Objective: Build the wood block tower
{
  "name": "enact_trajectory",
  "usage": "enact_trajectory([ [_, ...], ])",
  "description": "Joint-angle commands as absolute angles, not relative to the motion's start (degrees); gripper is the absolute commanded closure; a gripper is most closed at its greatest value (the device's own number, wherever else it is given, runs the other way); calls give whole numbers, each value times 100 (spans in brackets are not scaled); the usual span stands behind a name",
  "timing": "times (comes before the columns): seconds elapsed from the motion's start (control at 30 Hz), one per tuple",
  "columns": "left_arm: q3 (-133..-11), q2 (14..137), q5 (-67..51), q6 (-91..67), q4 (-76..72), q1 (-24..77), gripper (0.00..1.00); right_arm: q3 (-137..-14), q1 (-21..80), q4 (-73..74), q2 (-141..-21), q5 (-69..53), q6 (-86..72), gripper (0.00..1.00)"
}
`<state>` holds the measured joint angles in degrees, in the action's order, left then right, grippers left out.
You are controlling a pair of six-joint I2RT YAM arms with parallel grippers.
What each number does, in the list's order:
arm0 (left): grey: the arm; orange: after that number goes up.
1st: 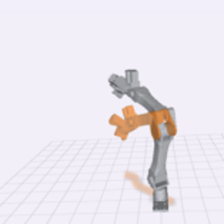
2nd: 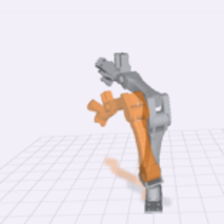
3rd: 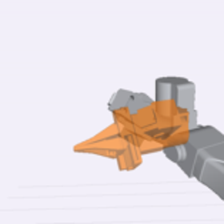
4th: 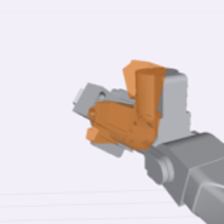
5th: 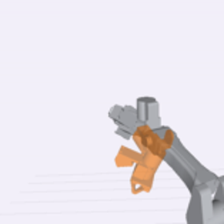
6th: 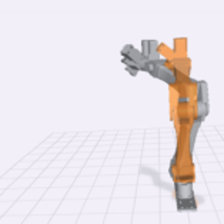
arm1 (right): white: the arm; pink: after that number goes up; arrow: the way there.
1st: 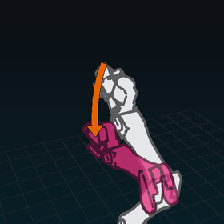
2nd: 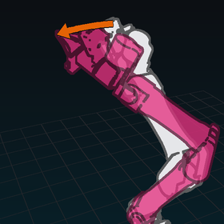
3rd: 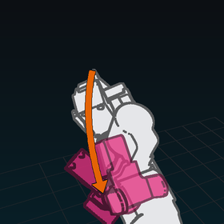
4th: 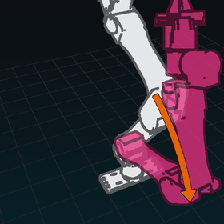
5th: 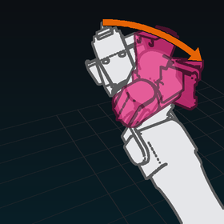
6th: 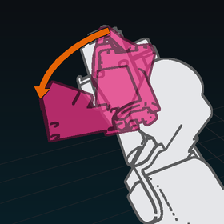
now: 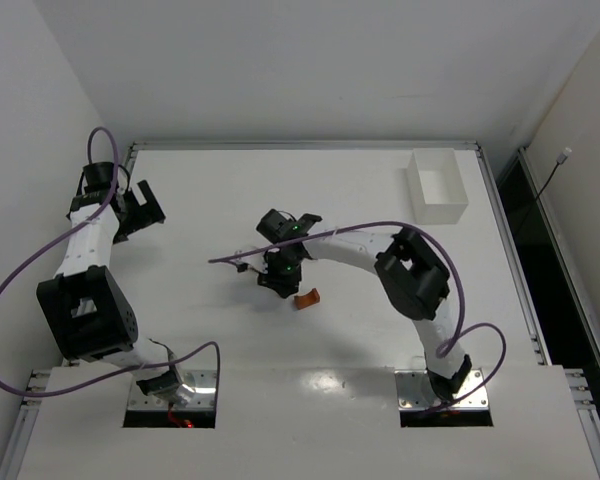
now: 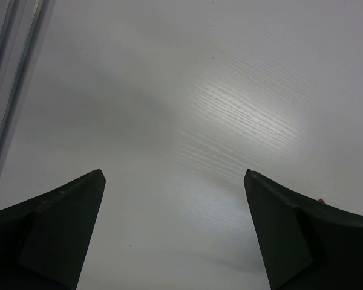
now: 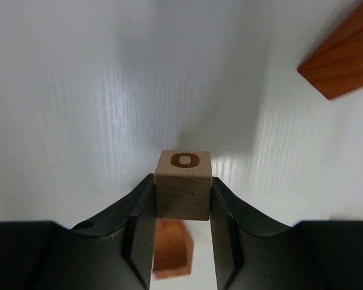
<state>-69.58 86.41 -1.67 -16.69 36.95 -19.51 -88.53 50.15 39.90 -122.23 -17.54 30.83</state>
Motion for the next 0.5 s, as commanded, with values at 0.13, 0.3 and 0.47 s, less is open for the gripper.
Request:
enact_trajectory([
  [0.13, -6794, 8263, 587, -2169, 3322, -1706, 0, -9255, 4781, 3955, -10697, -1284, 619, 100],
  [0.3, -6434, 8130, 1527, -2399, 3270, -1153, 0, -8982, 4781, 3850, -10503, 473, -1386, 100],
  [0.47, -6311, 8130, 1916, -2294, 3199, -1020, 0, -9034, 4589, 3964, -10748, 1581, -2459, 100],
])
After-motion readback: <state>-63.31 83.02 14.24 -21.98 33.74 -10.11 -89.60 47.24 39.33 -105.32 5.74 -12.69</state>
